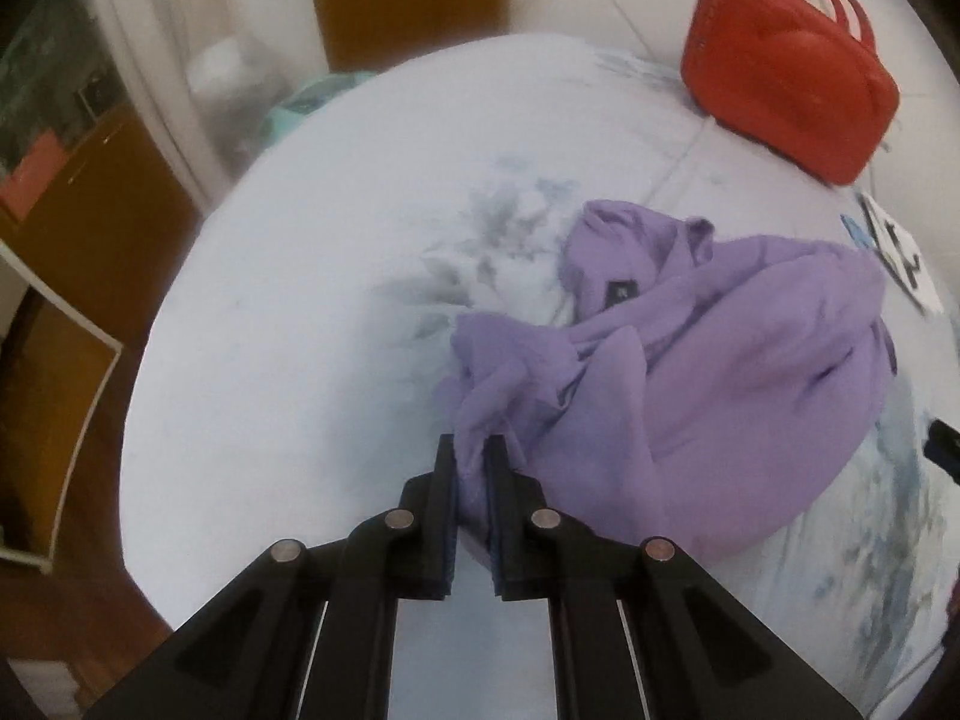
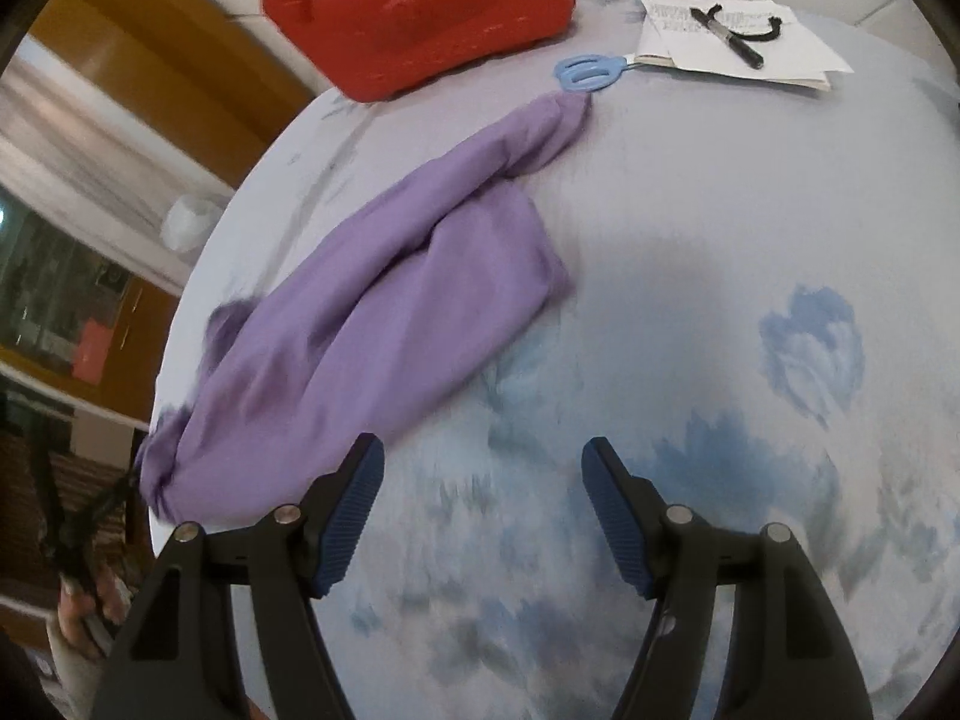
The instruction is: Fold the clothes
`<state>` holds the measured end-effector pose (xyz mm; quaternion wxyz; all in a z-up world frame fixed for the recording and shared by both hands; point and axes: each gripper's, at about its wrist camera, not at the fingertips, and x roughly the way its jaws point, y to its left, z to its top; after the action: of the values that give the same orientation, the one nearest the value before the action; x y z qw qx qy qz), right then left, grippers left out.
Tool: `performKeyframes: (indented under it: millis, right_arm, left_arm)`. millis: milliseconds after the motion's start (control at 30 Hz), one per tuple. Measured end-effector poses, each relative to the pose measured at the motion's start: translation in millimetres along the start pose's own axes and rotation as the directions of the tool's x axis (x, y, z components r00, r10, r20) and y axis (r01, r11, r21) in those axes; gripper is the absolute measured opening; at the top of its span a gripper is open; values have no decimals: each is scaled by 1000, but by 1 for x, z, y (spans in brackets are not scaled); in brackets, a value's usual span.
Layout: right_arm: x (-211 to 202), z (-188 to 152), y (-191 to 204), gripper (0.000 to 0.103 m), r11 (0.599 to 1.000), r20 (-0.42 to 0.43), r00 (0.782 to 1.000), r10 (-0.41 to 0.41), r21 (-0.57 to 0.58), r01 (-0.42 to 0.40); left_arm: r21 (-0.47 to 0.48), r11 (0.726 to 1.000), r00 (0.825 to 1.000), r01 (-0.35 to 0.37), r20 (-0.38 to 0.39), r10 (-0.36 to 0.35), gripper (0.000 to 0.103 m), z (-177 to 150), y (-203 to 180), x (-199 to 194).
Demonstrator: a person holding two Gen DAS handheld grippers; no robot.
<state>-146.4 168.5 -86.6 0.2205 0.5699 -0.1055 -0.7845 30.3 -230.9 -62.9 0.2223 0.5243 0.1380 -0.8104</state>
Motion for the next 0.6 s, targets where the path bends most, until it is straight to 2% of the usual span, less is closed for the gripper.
performKeyframes:
  millis: [167,267,367,433,467,500,567,600]
  right_arm:
    - [27,29,2,70,995,21,995,-97,24,96]
    - [38,45,8,70,986,49,985,-163,-21,164]
    - [52,57,14,70,978,40,979,-201,-49,203]
    - [65,62,16,57,967,21,970,-244,-71,244]
    - [72,63,17,32,964,0,967,-253,-81,252]
    - [74,63,22,20,955,3,961,-276,-108,275]
    - [78,60,31,8,943,3,955,-297,-154,294]
    - [78,58,36,8,934,12,950,-313,-179,310]
  left_arm:
    - [6,999,999,34,3,-34,8,12,7,5]
    - [8,999,999,45,5,-45,9,21,14,6]
    - [15,999,999,52,5,-52,9,31,17,12]
    - [21,998,998,56,3,-56,9,36,19,14]
    - [24,998,998,56,4,-57,9,38,19,13]
    - [27,998,998,58,6,-58,9,40,19,12]
    - [34,997,998,63,11,-63,9,44,18,12]
    - [38,997,997,69,15,-69,9,46,17,9]
